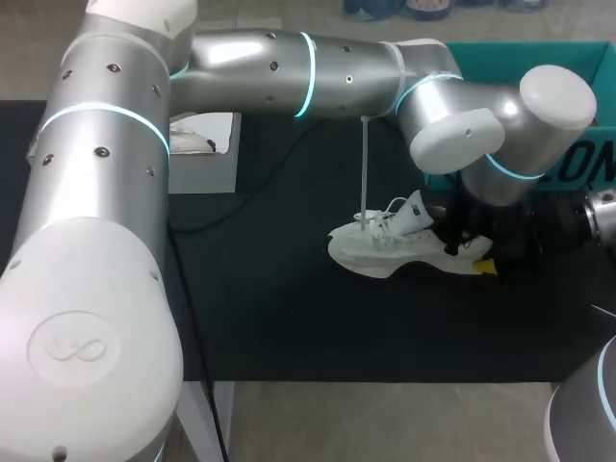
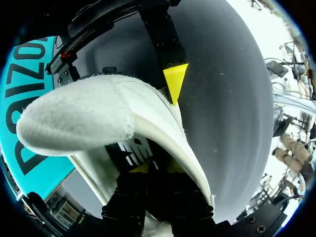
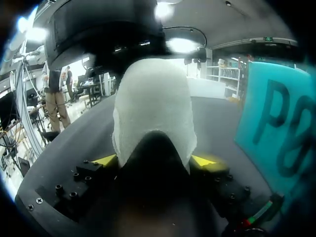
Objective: Take the shoe out of the shoebox, open the shoe tongue, remove and reinsert the insole, then place the shoe into the shoebox
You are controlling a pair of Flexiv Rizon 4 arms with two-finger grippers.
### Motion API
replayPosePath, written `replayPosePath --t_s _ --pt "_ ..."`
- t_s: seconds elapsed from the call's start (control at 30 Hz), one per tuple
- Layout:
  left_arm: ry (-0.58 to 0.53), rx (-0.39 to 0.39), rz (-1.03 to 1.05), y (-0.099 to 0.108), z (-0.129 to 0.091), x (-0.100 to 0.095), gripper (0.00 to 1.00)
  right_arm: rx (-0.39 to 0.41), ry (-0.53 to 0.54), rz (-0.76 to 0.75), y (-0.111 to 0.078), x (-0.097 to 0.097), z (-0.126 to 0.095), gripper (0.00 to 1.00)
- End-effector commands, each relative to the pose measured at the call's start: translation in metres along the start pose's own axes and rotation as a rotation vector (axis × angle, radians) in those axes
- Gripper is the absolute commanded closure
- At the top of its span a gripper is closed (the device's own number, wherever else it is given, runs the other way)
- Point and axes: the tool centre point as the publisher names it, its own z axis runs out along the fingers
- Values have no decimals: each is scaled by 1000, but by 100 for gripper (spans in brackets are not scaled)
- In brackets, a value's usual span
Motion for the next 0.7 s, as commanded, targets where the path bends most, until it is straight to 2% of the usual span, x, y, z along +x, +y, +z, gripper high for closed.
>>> replayPosePath --t_s 0.03,0.7 --pt "-62 7 -6 0 17 6 100 2 -1 1 -3 0 4 100" --pt "-185 2 -62 12 -23 11 100 2 -1 1 -3 0 4 100"
